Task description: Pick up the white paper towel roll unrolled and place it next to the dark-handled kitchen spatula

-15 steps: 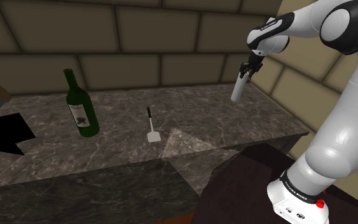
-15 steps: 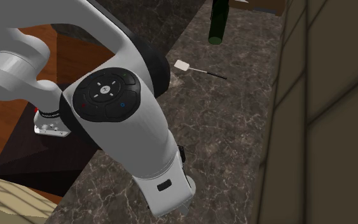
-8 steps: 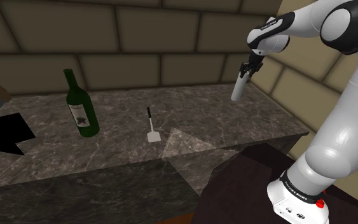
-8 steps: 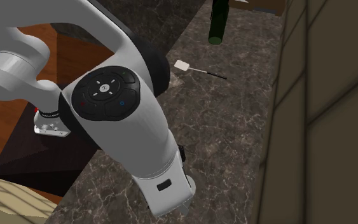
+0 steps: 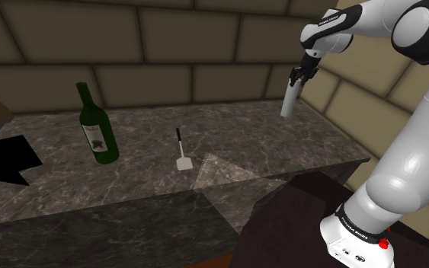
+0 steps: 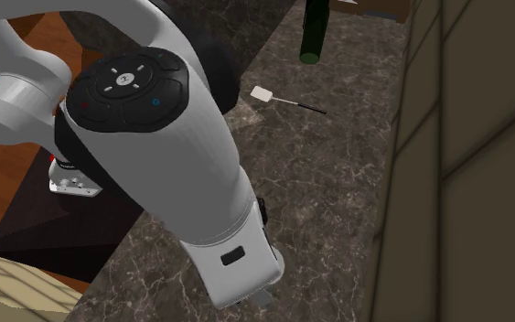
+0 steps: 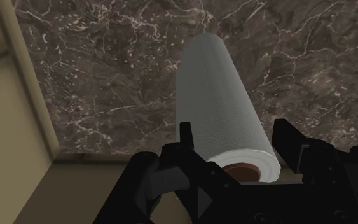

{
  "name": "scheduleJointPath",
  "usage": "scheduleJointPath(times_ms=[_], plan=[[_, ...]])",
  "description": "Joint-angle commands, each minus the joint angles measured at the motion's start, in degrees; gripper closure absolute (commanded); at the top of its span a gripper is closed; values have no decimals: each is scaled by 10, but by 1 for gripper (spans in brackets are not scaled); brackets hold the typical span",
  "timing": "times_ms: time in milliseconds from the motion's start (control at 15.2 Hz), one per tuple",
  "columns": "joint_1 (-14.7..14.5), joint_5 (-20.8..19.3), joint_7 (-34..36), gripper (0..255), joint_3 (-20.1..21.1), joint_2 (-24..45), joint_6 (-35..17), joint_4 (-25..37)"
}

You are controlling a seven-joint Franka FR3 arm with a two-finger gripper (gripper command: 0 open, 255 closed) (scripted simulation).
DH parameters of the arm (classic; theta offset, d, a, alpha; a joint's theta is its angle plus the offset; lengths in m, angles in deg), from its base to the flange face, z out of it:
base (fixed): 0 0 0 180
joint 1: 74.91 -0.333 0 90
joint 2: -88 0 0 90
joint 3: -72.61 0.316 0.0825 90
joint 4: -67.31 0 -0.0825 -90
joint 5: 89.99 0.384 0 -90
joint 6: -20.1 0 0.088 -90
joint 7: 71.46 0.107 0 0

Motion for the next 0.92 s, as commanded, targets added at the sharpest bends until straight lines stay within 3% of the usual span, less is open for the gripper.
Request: scheduleJointPath(times_ms=[0,858], plan=[[-1,-4,4,255,-1,-4,16,12],[-2,-22,20,255,-3,-23,111,92]])
